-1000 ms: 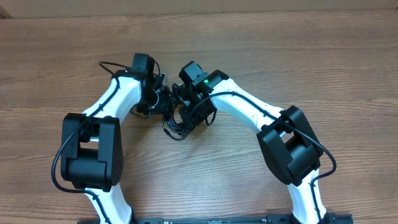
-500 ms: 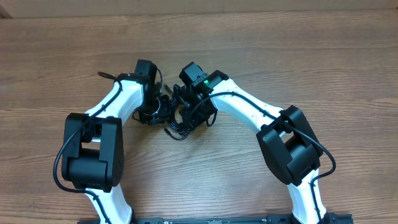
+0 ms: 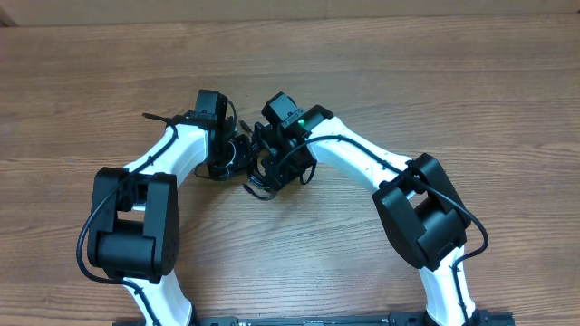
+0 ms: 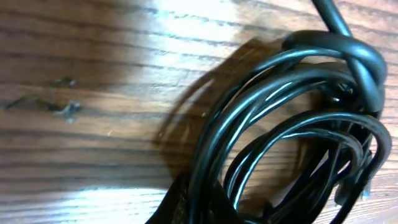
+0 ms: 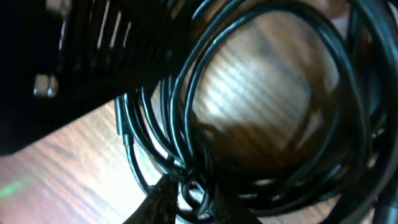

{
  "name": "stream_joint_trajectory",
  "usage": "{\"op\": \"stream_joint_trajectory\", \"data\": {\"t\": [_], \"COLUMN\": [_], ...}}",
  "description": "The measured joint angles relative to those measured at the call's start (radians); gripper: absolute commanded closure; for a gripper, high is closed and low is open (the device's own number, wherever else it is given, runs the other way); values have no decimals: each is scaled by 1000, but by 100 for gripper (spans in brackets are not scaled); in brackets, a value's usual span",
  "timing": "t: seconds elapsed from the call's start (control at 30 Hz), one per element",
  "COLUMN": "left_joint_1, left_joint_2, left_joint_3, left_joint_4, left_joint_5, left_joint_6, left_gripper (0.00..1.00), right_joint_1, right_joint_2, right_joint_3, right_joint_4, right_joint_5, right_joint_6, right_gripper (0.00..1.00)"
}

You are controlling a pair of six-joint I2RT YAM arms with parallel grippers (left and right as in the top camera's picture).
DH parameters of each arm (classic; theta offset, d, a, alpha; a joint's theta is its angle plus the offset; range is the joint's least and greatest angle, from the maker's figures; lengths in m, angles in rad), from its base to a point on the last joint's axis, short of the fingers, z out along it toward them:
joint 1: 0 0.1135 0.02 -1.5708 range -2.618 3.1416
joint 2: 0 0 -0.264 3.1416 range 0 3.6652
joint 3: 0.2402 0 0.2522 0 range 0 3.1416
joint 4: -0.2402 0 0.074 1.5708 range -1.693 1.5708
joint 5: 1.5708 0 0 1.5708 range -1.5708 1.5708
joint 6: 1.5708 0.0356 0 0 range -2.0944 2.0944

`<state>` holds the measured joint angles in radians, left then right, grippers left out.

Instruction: Untangle cables

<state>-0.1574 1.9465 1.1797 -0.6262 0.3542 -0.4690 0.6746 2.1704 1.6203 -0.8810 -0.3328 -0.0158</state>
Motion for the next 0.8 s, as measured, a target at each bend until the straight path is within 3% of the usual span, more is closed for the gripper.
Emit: {"op": "stream_joint_trajectory", "data": {"t": [0.53,0.8], "left_joint_1": [68,68], "left_joint_2": [0,0], "left_joint_3": [-7,-7], "left_joint_4": [54,56], "left_joint_5": [14,14], "left_joint_6": [91,122], "left_gripper": [96,96], "right_joint_1": [0,0], "right_joint_2": [0,0], "right_joint_3": [-13,-13], "right_joint_4": [154,107], "right_joint_5": [89,51], "right_joint_6": [116,120], "right_gripper": [76,76]}}
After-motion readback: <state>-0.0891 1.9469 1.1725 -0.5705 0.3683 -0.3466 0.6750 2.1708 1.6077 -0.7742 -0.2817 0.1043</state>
